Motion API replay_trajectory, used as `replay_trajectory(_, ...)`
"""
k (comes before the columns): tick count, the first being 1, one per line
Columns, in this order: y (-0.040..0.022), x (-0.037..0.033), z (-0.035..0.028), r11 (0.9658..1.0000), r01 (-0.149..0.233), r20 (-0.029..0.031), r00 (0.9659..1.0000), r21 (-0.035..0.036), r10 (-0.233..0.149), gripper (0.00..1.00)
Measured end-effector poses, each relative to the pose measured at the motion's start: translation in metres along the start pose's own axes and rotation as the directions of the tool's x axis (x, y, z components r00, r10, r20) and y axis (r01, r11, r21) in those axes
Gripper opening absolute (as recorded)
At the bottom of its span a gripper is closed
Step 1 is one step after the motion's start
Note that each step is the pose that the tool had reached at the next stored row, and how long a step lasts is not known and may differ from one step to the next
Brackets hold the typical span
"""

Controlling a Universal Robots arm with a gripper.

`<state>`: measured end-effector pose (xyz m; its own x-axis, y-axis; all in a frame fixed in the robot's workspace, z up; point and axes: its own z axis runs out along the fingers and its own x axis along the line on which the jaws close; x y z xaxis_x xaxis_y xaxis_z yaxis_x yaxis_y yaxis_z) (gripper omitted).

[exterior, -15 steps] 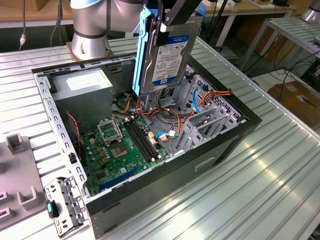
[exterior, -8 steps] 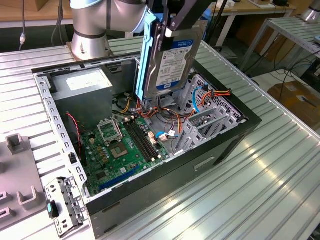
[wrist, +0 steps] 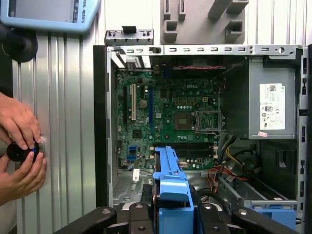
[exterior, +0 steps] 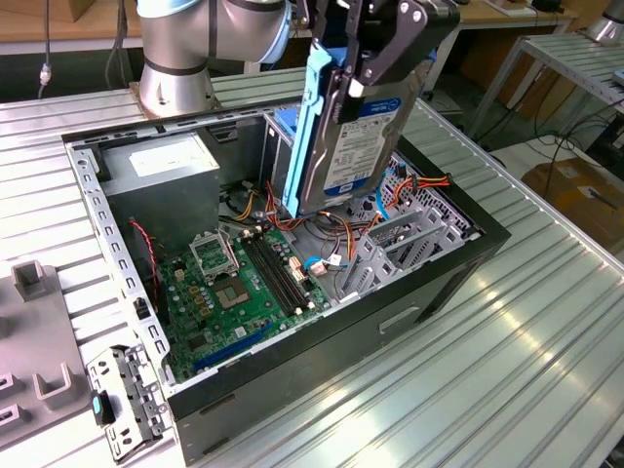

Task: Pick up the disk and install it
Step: 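Insert the disk into the insertion slot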

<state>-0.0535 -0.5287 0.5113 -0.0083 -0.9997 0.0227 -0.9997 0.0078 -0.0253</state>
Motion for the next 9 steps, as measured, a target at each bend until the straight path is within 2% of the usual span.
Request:
replay_trajectory(1, -0.0042, 0.0002, 0.0003, 1.0, 0.0, -0.0001, 1.0, -0.0009, 0.0, 0.37)
replay_trajectory(2, -0.0167, 0.0002, 0.0013, 1.0, 0.0, -0.0002, 1.0, -0.0042, 0.0, 0.37)
replay_trajectory(3, -0.0247, 0.0002, 0.0018, 1.0, 0.0, -0.0002, 1.0, -0.0049, 0.0, 0.37)
replay_trajectory(5, -0.0335, 0.0001, 0.0025, 1.0, 0.0, 0.0, 1.0, -0.005, 0.0, 0.37)
replay_trajectory(7, -0.0469, 0.0, 0.0034, 1.0, 0.0, -0.0001, 1.0, -0.0049, 0.0, 0.37)
replay_trajectory(9, -0.0502, 0.0, 0.0036, 1.0, 0.0, -0.0002, 1.0, -0.005, 0.0, 0.37)
